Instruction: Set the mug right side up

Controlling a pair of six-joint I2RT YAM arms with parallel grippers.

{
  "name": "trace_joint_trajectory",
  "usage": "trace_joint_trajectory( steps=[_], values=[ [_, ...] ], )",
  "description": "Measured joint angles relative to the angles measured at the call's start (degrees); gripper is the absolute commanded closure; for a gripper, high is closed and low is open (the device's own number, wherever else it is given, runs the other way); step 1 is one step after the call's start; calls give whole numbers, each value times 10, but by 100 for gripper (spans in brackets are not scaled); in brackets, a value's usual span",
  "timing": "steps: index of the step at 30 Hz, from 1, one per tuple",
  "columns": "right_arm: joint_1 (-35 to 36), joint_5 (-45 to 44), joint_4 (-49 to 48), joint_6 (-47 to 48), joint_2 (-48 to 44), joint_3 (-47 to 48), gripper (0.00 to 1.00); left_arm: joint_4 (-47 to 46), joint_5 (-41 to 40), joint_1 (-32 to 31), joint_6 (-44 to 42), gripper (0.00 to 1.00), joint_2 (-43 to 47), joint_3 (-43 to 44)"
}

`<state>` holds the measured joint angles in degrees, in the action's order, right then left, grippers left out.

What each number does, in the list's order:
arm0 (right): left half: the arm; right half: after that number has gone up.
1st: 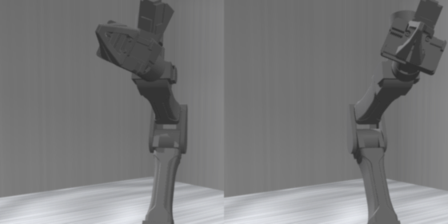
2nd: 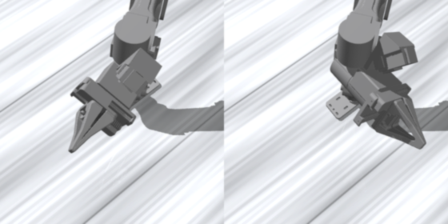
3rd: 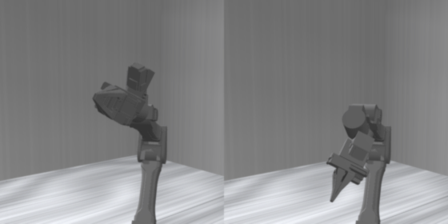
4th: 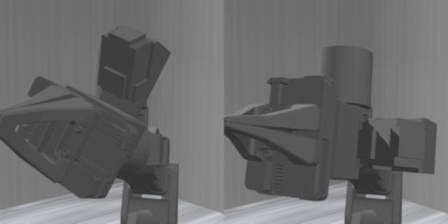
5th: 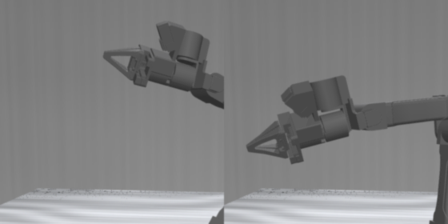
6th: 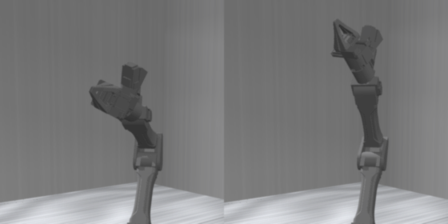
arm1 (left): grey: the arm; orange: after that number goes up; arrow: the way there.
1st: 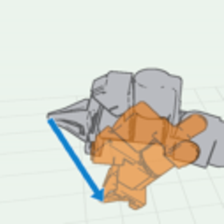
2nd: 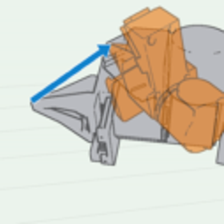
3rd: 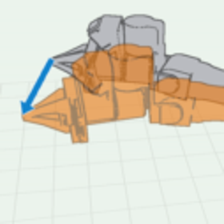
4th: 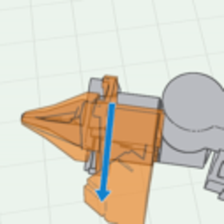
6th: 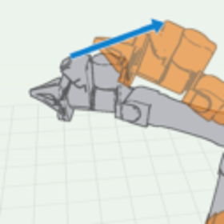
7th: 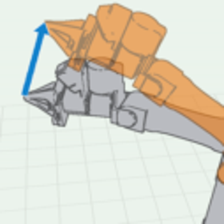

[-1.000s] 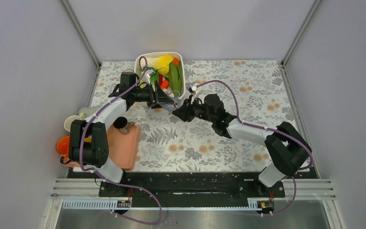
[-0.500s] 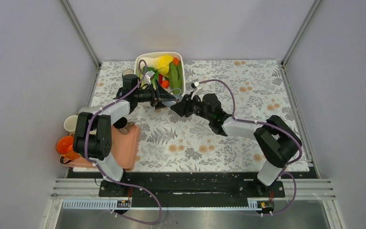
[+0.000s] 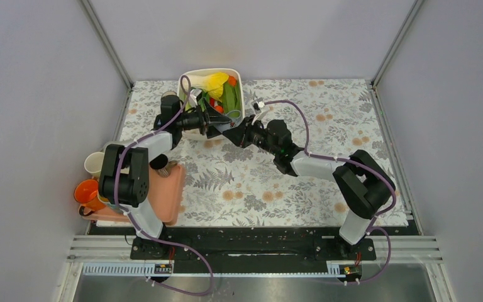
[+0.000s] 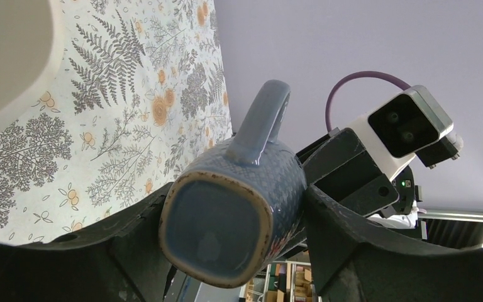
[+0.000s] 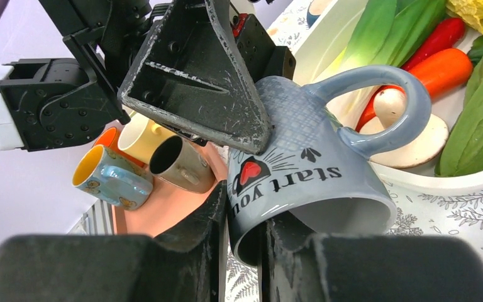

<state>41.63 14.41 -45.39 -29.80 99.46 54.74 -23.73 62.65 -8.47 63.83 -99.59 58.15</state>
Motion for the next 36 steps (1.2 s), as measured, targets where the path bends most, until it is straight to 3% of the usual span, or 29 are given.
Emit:
trace_joint_trajectory(
  steps=[3,12,21,30,36],
  values=[
    [0,-6,16,5,-4,0,100,28,3,-1,-14,38,-7,13],
    [5,-29,64,24,-22,0,100,137,-3,-20,-105,1,-10,51],
    [7,-40,118,52,-44,1,100,250,-9,-29,-199,1,-10,92],
    [0,-43,334,201,-125,50,100,370,-50,-19,-312,1,-10,172],
    [0,-20,482,333,-131,108,100,481,-85,-17,-411,1,-11,229]
  ],
)
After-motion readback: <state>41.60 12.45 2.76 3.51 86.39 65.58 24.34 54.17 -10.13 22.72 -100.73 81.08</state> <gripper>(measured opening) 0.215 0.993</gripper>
